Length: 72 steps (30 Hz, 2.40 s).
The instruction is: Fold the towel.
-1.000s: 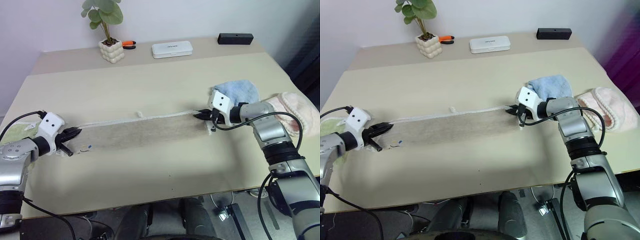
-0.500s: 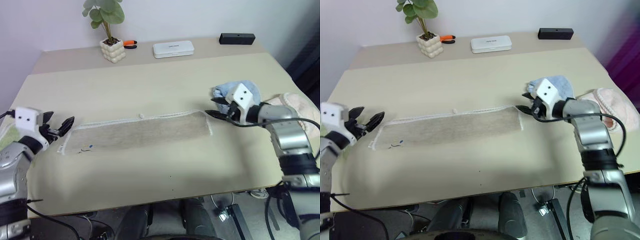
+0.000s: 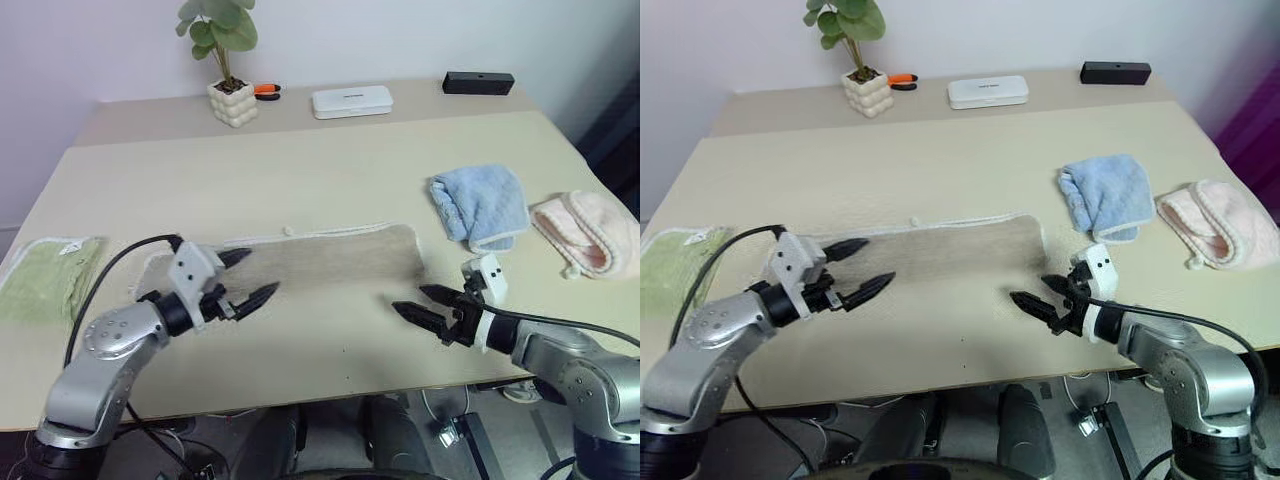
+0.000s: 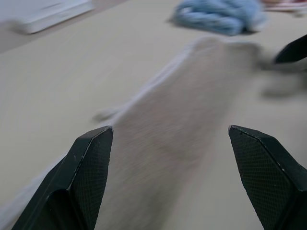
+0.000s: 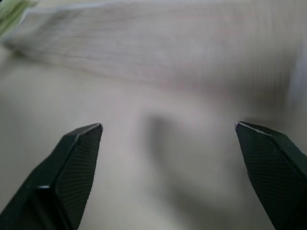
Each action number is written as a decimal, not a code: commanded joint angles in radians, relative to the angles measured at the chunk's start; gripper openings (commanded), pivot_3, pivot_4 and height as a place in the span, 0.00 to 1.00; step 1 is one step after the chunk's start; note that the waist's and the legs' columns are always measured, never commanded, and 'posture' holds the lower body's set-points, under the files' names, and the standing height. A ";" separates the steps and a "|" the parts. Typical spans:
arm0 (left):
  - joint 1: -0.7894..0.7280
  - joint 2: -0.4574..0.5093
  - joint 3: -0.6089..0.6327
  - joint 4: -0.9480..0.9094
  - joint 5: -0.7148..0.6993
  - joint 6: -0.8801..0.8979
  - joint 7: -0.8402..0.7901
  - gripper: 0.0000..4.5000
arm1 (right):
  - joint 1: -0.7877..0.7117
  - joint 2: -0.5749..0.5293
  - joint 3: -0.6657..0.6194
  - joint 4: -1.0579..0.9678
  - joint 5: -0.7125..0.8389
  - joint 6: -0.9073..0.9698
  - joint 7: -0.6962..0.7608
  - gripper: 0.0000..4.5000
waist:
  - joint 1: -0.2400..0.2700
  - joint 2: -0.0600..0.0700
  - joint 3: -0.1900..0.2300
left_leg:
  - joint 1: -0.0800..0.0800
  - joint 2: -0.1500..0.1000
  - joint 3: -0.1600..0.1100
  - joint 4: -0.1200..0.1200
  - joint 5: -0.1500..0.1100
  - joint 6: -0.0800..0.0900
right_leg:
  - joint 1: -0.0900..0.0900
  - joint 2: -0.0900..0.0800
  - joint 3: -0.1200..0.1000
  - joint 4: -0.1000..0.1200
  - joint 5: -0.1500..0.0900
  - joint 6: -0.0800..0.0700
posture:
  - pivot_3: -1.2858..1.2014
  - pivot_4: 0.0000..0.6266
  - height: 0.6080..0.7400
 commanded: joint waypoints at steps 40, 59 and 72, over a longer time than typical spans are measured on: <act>0.041 -0.013 0.060 0.036 0.045 -0.060 0.028 0.88 | -0.356 -0.314 0.566 -0.104 -0.248 -0.293 -0.036 0.01 | -0.023 0.002 0.001 | -0.001 0.005 0.001 -0.003 0.000 0.000 | -0.002 0.004 -0.002 -0.002 0.000 0.000 | 0.52 0.24 1.00; 0.089 -0.039 0.037 -0.031 0.047 -0.034 0.062 0.88 | -0.388 -0.116 0.635 0.050 -0.393 -0.347 -0.030 0.29 | 0.003 -0.002 0.001 | -0.002 0.002 0.000 -0.001 -0.001 0.000 | -0.001 0.002 -0.002 -0.004 0.000 0.000 | 0.52 0.24 1.00; 0.203 -0.075 0.104 -0.046 0.031 -0.024 0.129 0.88 | -0.370 -0.087 0.431 0.098 -0.235 -0.402 0.067 0.40 | 0.002 -0.002 0.001 | -0.001 0.003 0.000 -0.002 -0.001 0.000 | 0.000 0.002 -0.002 -0.004 0.000 0.000 | 0.52 0.24 1.00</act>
